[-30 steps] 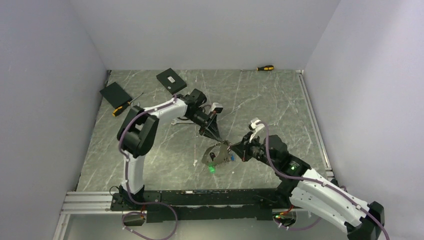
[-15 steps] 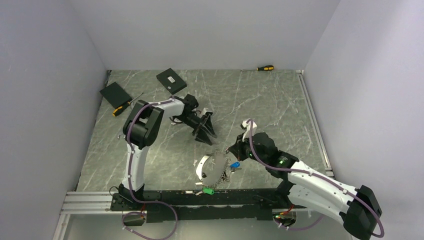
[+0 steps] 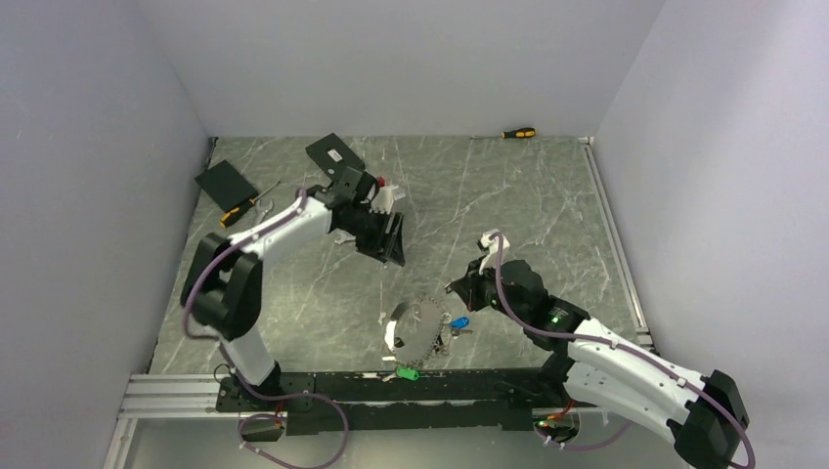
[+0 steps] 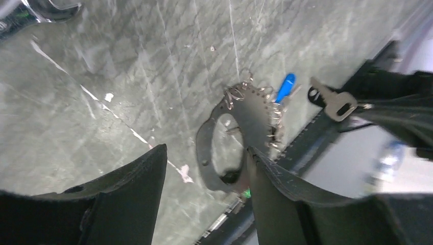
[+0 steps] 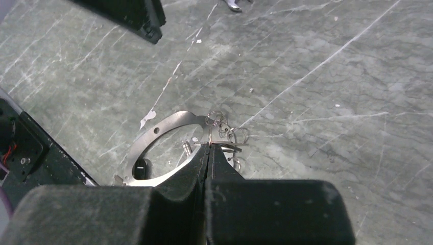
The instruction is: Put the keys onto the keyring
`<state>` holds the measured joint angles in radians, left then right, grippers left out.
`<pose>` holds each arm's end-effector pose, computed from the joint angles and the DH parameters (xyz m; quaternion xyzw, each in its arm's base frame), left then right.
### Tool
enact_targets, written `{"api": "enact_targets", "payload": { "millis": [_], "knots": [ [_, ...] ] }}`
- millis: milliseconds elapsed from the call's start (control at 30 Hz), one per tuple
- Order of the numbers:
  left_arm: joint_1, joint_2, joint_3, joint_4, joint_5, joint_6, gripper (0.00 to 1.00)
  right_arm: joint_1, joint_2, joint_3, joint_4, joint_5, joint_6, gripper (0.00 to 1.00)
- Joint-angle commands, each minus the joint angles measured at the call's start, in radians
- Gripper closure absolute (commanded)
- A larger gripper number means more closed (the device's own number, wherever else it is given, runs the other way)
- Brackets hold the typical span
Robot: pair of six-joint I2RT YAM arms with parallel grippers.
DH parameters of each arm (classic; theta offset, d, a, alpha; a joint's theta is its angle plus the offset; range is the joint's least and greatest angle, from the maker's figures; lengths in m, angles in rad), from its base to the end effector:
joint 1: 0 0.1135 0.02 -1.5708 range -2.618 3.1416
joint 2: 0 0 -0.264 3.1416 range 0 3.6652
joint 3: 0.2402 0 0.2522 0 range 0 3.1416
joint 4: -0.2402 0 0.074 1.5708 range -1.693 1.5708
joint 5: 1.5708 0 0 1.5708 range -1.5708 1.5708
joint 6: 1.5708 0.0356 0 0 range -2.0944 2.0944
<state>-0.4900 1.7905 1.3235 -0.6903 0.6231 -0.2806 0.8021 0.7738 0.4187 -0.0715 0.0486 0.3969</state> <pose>0.3119 -0.1899 0.2202 0.1599 0.9199 -0.3515 0.0683 0.1274 0.1292 0.2238 -0.1562 0.8260 0.2885 0.4584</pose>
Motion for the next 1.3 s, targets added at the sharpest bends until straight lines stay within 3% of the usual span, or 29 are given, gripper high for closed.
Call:
{"api": "enact_targets", "payload": {
  "millis": [0,200,533,933,1267],
  "knots": [
    [-0.126,-0.13,-0.129,0.216,-0.359,0.198,0.37,0.002,-0.046,0.0,-0.016,0.059,0.007,1.0],
    [-0.204,-0.134,-0.123,0.216,-0.369,0.164,0.45,0.002,-0.085,-0.012,-0.035,0.085,0.027,1.0],
    [-0.308,-0.157,-0.27,0.396,-0.321,0.065,0.59,0.002,-0.107,-0.017,-0.045,0.079,0.032,1.0],
    [-0.334,-0.164,-0.371,0.545,-0.305,0.021,0.73,0.002,-0.109,-0.018,-0.05,0.076,0.035,1.0],
    [-0.413,-0.21,-0.542,0.806,-0.468,0.0,0.71,0.002,-0.112,-0.015,-0.061,0.076,0.034,1.0]
  ]
}}
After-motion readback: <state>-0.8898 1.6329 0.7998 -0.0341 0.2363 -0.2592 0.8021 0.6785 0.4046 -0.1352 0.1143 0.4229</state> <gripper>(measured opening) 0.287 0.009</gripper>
